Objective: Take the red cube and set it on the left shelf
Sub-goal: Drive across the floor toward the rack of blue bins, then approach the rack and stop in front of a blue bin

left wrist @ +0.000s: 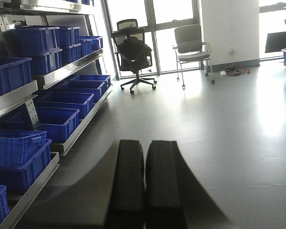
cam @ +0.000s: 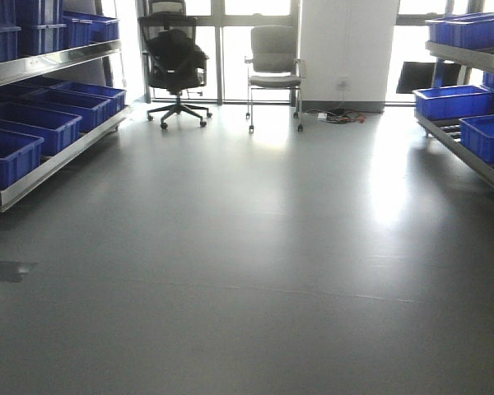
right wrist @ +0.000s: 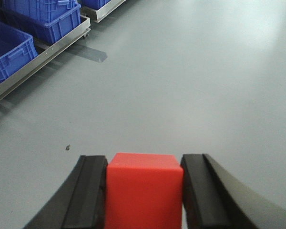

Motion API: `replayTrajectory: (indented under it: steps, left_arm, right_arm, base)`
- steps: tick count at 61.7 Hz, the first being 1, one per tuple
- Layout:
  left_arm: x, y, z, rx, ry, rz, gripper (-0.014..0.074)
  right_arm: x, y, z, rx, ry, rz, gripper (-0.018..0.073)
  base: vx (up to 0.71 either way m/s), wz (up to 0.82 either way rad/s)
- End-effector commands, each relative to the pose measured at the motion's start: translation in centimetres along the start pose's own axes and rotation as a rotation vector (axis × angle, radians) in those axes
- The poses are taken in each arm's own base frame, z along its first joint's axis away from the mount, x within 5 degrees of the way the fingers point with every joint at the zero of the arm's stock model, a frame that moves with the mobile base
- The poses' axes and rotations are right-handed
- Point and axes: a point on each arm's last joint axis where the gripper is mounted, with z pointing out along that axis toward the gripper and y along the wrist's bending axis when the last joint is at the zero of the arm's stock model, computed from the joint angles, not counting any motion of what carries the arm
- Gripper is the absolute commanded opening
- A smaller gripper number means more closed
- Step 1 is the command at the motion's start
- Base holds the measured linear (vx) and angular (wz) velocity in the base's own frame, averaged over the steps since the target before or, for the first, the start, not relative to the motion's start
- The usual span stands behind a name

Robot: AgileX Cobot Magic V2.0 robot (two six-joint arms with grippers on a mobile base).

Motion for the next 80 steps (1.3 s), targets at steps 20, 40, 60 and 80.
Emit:
replayTrajectory:
  steps: [20, 40, 60, 80]
  left_arm:
    - [-0.08, -0.02, 0.03, -0.004, -0.069, -0.005, 0.0106]
    - [-0.08, -0.02, 0.03, -0.004, -0.069, -0.005, 0.0106]
    - [-0.08, -0.02, 0.03, -0.004, -0.069, -0.005, 0.0106]
    - [-0.08, -0.02, 0.03, -0.004, -0.069, -0.005, 0.0106]
  right_arm:
    - [-1.69, 0.19, -0.46, -0.009, -0.117, -0.006, 0.0058]
    - [-1.68, 0.19, -0.44, -0.009, -0.116, -0.006, 0.0058]
    - [-1.68, 0.19, -0.44, -0.009, -0.116, -0.006, 0.0058]
    - [-1.68, 0.19, -0.44, -0.009, -0.116, -0.006, 0.0058]
  base:
    - [0.56, 0.23]
    - [0.57, 0.33]
    - [0.56, 0.36]
    - [0.53, 0.50]
